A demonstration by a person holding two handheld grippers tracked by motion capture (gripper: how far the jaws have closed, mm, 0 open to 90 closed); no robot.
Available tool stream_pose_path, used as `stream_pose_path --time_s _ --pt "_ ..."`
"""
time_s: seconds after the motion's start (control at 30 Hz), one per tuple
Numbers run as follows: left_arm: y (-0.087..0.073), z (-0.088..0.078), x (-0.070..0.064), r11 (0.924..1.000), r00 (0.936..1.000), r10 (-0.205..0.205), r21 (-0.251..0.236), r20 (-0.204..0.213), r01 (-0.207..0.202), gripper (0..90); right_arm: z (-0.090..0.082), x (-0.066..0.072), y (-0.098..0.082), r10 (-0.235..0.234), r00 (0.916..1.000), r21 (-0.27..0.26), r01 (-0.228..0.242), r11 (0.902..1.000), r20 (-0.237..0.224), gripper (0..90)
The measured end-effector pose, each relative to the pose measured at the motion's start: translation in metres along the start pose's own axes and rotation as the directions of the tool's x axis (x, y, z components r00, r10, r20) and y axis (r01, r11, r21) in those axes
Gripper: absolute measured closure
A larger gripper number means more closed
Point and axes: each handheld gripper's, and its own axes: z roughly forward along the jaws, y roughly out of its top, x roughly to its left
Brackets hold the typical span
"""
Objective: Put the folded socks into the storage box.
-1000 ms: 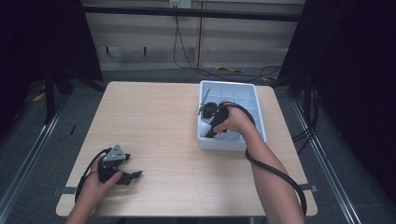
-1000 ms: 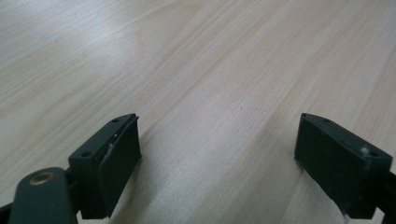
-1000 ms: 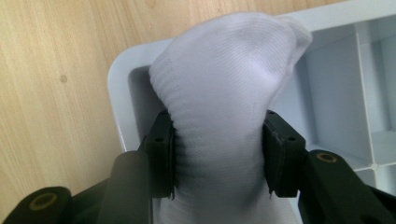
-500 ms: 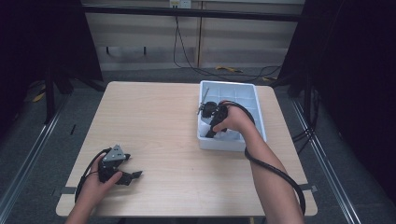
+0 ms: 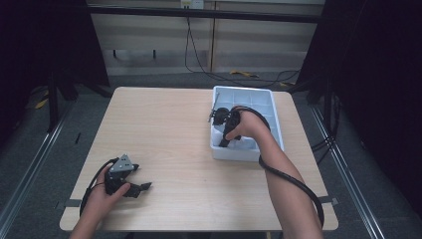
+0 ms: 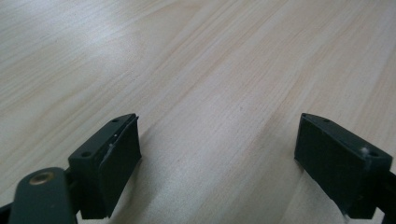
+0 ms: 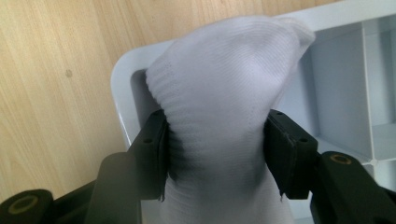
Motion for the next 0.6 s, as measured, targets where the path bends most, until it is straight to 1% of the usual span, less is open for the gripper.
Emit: stream_pose_path --time_s 0.03,0.07,0.23,0.33,0.4,0.47,0.5,0.6 --pt "0.0 0.0 0.0 1.0 1.0 0.0 0.0 0.0 0.0 14.0 0.0 0.0 0.0 0.005 1.0 -0.005 -0.005 1.0 -0.003 45.3" --pt "0.0 0.0 0.0 1.0 1.0 0.0 0.0 0.0 0.0 14.0 -0.001 -0.001 0.0 0.007 1.0 0.002 -0.007 1.0 -0.004 44.9" --pt "0.0 0.0 0.0 1.0 1.0 0.0 0.0 -0.001 0.0 14.0 -0.004 -0.002 0.0 0.007 1.0 0.004 -0.007 1.0 0.001 42.0" --pt "0.0 0.0 0.0 1.0 1.0 0.001 0.0 -0.001 -0.001 14.0 -0.006 -0.003 0.0 0.007 1.0 0.003 -0.007 1.0 -0.003 41.5" --pt "0.0 0.0 0.0 1.0 1.0 0.001 0.0 -0.001 -0.001 14.0 -0.006 -0.003 0.0 0.014 0.9999 -0.005 -0.014 0.9999 -0.006 41.0" --pt "0.0 0.0 0.0 1.0 1.0 0.001 0.0 -0.001 -0.001 13.9 -0.008 -0.003 0.0 0.014 0.9999 0.001 -0.014 0.9999 -0.005 40.0" --pt "0.0 0.0 0.0 1.0 1.0 0.001 0.0 0.0 -0.001 13.9 -0.009 -0.002 0.0 0.025 0.9997 0.002 -0.025 0.9997 -0.003 39.0" --pt "0.0 0.0 0.0 1.0 1.0 0.001 0.003 0.002 -0.001 13.9 -0.014 -0.003 0.0 0.026 0.9996 -0.026 -0.027 0.9993 -0.006 38.4"
